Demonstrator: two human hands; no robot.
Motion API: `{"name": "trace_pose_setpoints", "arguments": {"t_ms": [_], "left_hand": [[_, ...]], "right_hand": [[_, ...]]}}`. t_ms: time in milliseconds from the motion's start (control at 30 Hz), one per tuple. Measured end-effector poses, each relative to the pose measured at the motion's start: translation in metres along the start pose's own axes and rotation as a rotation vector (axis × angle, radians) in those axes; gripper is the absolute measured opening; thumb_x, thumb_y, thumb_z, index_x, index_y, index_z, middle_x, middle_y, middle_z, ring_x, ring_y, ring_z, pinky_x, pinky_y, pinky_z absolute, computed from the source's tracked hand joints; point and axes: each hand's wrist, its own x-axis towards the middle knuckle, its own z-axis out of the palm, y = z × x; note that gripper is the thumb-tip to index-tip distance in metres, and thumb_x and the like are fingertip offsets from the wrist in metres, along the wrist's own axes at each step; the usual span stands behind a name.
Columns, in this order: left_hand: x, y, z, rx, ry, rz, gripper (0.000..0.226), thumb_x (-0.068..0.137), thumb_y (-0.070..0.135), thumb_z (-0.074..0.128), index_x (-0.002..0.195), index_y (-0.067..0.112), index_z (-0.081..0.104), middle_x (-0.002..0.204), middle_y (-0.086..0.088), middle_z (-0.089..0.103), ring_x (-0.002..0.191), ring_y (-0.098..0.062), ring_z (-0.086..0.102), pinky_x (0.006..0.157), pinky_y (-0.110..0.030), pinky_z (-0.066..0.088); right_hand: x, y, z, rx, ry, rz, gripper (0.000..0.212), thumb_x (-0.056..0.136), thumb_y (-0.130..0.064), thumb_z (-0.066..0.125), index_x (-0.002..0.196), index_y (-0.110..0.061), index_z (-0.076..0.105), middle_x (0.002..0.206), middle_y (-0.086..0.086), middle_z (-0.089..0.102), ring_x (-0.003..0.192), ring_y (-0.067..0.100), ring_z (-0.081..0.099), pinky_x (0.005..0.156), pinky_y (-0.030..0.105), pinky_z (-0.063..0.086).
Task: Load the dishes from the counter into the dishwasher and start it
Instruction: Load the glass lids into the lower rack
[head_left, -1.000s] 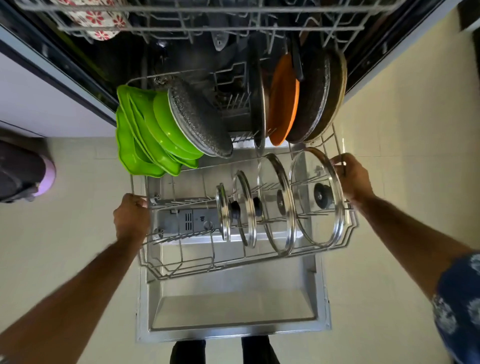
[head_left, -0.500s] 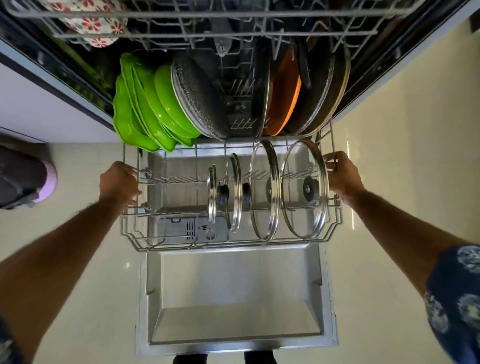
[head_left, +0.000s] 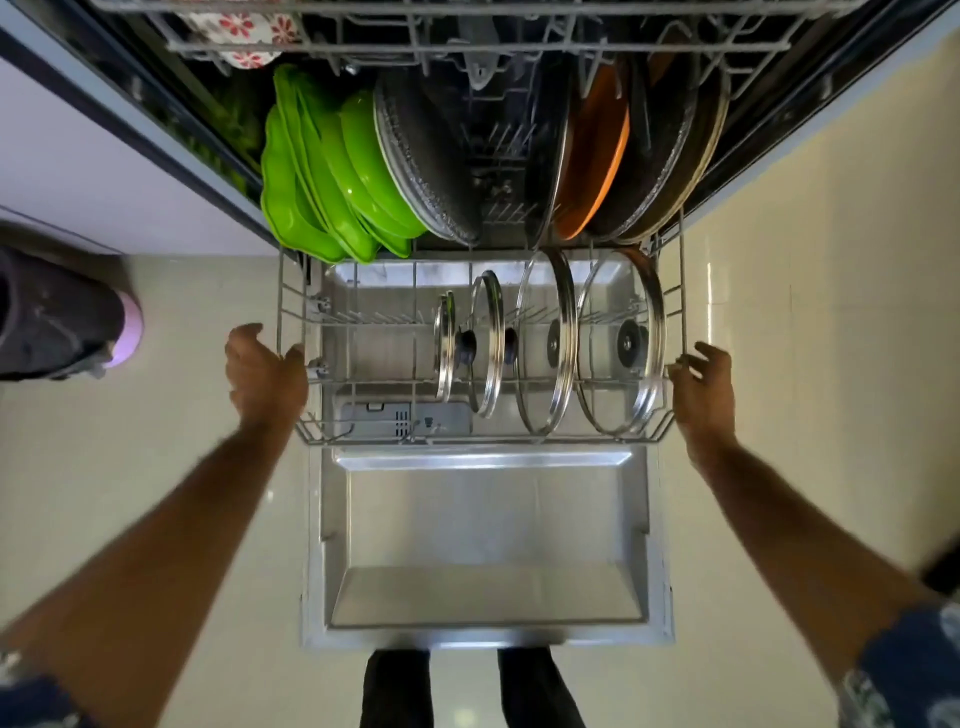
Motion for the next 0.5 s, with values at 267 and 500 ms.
{"name": "trace_pose_setpoints", "arguments": {"t_ms": [267, 500], "left_hand": [[-0.135, -0.025, 0.058, -0.918, -0.262, -0.711, 0.046, 0.103, 0.022, 0.049, 0.143, 0.006, 0.035, 0.141, -0.022, 0.045, 0.128, -0.038, 0.051, 0.105, -0.048, 0.047], [-0.136, 0.017, 0.071, -1.138, -0.207, -0.844, 0.045, 0.107, 0.011, 0.023, 0.151, 0.005, 0.03, 0.153, -0.024, 0.038, 0.136, -0.043, 0.044, 0.108, -0.051, 0.041]], "right_hand": [[-0.121, 0.052, 0.056, 0.755, -0.157, 0.57, 0.032, 0.103, -0.019, 0.048, 0.135, -0.014, 0.046, 0.131, 0.01, 0.054, 0.119, 0.029, 0.055, 0.103, 0.044, 0.046], [-0.114, 0.009, 0.115, 0.939, -0.21, 0.686, 0.016, 0.106, -0.01, 0.041, 0.121, -0.015, 0.042, 0.121, 0.017, 0.059, 0.115, 0.035, 0.06, 0.1, 0.052, 0.05]]}}
